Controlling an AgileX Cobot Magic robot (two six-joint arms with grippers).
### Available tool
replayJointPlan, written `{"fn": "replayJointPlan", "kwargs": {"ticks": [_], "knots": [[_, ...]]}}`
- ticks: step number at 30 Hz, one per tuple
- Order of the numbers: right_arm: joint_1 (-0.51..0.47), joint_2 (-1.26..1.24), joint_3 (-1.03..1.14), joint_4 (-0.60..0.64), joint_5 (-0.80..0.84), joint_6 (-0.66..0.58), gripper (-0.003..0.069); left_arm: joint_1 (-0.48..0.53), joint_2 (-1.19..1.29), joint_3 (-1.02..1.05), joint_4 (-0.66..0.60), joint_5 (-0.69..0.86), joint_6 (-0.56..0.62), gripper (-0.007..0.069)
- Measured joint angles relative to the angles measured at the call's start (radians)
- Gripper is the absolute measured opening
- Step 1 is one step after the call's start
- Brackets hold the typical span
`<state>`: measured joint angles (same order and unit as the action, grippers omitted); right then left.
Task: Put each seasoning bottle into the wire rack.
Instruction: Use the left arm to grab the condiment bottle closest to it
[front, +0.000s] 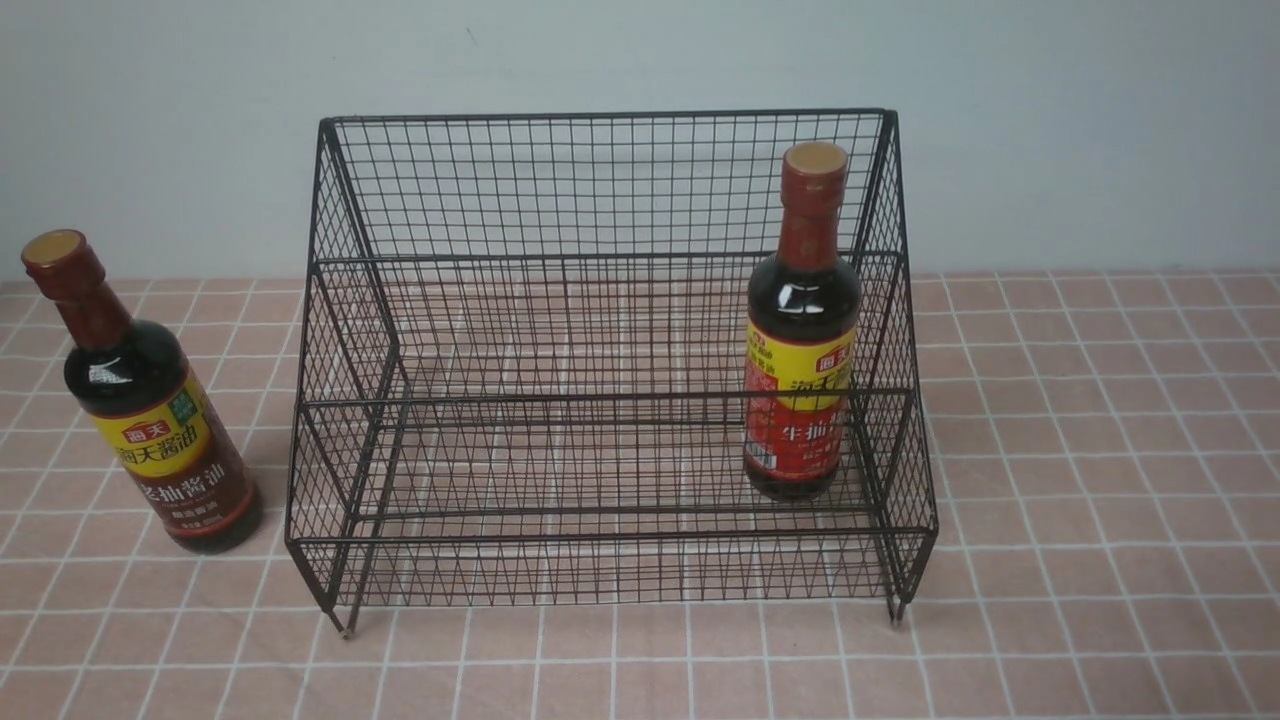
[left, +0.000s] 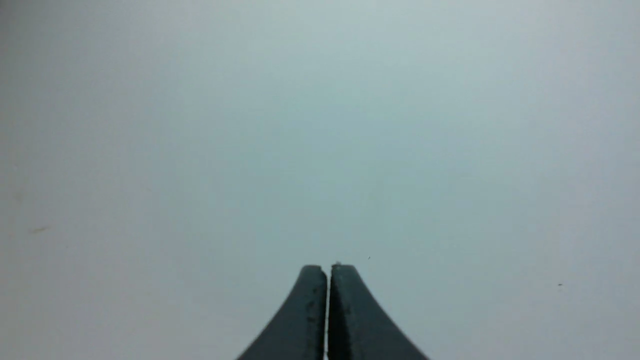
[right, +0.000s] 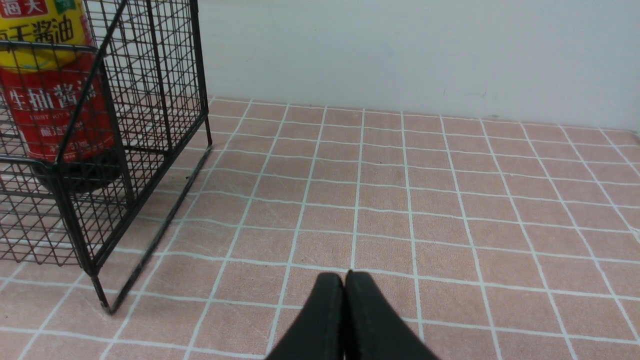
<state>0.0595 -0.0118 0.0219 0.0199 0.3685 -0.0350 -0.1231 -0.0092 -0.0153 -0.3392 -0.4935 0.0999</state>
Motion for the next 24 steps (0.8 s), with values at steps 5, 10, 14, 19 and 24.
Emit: {"fn": "replayJointPlan", "kwargs": {"ticks": [5, 10, 14, 19, 24], "knots": [[0.0, 0.0, 0.0, -0.003, 0.0, 0.0, -0.0014, 0.0, 0.137, -0.141, 0.065, 0.147, 0.087, -0.0002], [0.0, 0.0, 0.0, -0.003, 0.001, 0.003, -0.0014, 0.0, 0.379, -0.246, 0.079, 0.18, 0.176, 0.0055], [0.0, 0.0, 0.0, -0.003, 0.001, 0.003, -0.0014, 0.0, 0.569, -0.317, 0.069, 0.178, 0.195, 0.0162], [0.0, 0.0, 0.0, -0.003, 0.001, 0.003, -0.0014, 0.0, 0.802, -0.398, -0.037, 0.068, 0.226, 0.0363], [0.0, 0.0, 0.0, -0.003, 0.001, 0.003, -0.0014, 0.0, 0.949, -0.454, -0.249, -0.067, 0.369, 0.0518]]}}
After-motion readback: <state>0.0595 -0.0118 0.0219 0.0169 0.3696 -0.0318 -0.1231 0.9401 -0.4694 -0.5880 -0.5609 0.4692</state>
